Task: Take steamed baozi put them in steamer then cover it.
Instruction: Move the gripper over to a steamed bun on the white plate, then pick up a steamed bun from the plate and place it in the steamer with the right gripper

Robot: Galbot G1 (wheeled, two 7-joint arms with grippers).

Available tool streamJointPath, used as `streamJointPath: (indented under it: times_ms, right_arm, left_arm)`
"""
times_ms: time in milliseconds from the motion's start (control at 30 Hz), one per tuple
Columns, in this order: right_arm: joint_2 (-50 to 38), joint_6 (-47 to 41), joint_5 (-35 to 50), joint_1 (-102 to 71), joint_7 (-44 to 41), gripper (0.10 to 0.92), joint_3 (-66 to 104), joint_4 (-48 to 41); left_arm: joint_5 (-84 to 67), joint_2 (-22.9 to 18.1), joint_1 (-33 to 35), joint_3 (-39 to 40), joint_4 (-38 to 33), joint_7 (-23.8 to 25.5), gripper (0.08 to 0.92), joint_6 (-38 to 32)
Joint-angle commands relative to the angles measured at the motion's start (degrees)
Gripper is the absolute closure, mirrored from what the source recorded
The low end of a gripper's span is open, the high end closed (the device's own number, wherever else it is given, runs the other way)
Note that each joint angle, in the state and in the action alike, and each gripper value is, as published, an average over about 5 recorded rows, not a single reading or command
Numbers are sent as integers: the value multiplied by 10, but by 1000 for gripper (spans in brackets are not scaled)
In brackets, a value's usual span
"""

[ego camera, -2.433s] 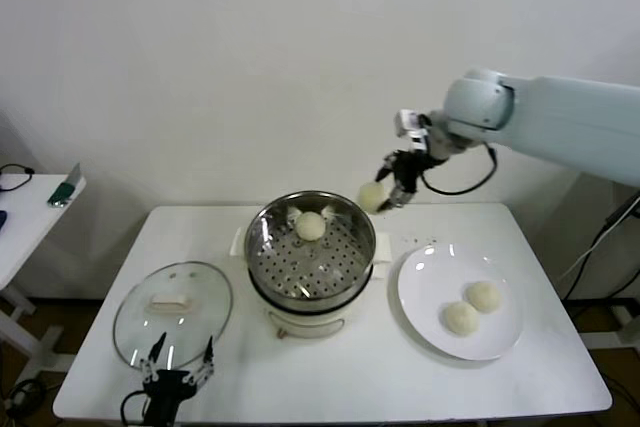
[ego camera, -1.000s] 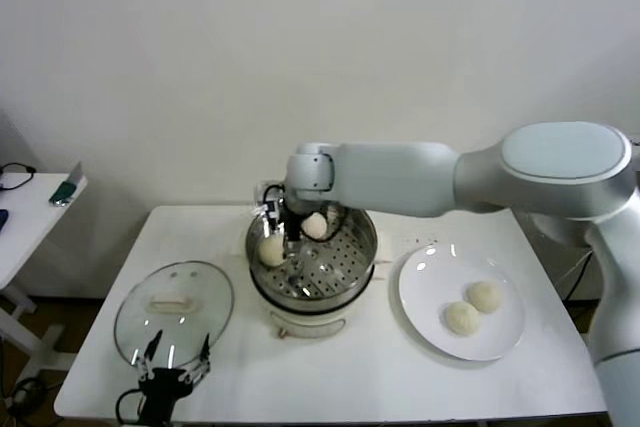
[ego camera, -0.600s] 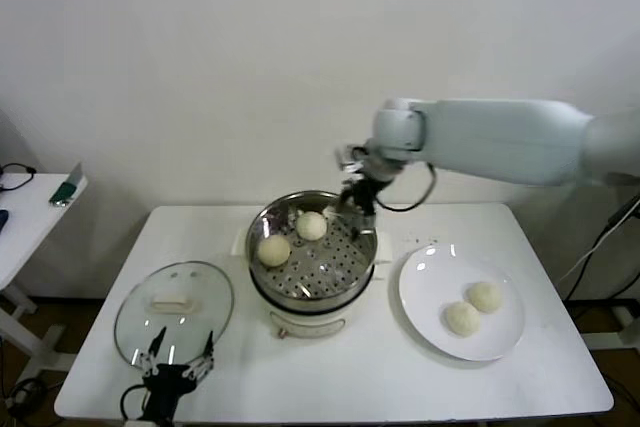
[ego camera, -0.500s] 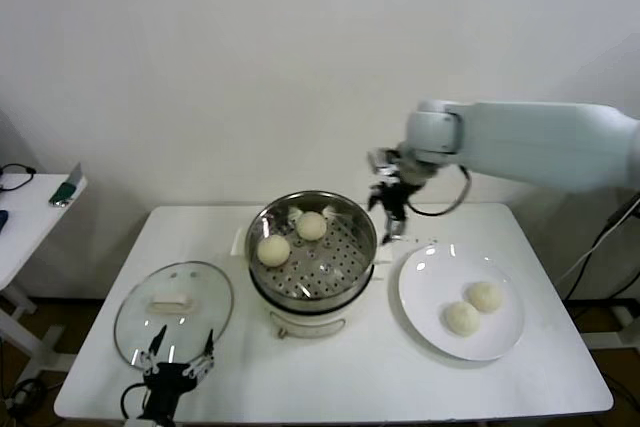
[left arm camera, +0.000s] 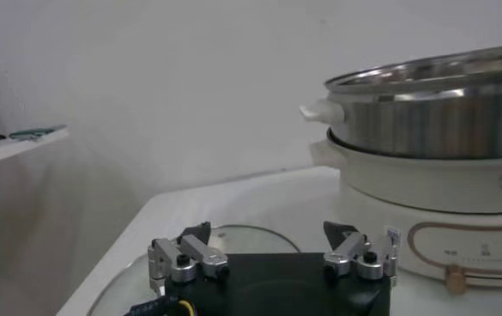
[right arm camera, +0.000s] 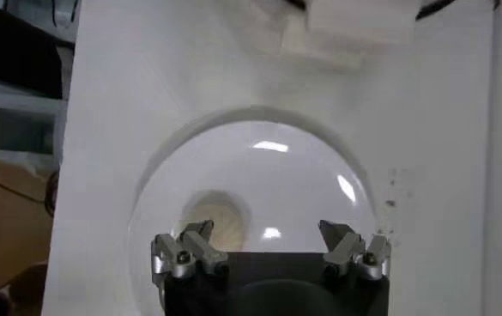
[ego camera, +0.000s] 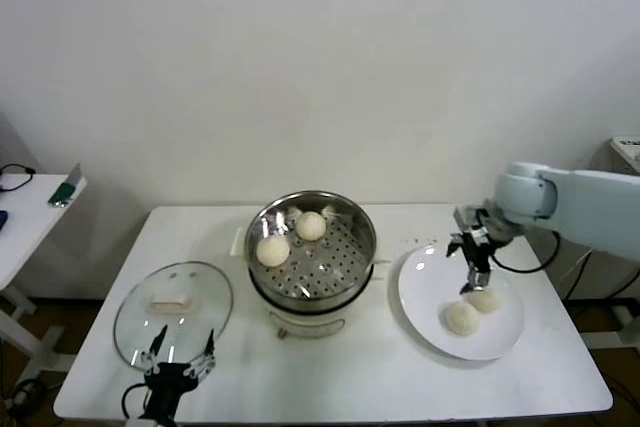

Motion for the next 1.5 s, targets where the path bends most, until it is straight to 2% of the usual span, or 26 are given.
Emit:
streamJointPath:
  times_ms: [33, 700, 800, 967, 1167, 1500]
  right_arm:
    - [-45, -22, -67, -122, 24, 203, 62, 4]
    - [-11, -49, -79, -197, 47, 203, 119, -46]
    - [-10, -49, -79, -197, 44, 224, 120, -45]
    - [-10, -48, -80, -196, 38, 310, 117, -42]
    - [-6, -40, -88, -188, 27, 348, 116, -46]
    - [33, 61, -118, -79, -77, 394, 77, -67]
  left_arm:
    - [4, -2, 3, 1, 1, 0, 177, 0]
    - [12, -2, 7, 4, 5, 1, 177, 2]
    - [14, -2, 7, 5, 4, 2, 177, 3]
    - [15, -2, 9, 6, 4, 2, 177, 3]
    - [16, -3, 8, 5, 1, 2, 177, 5]
    - [15, -4, 7, 4, 2, 1, 177, 8]
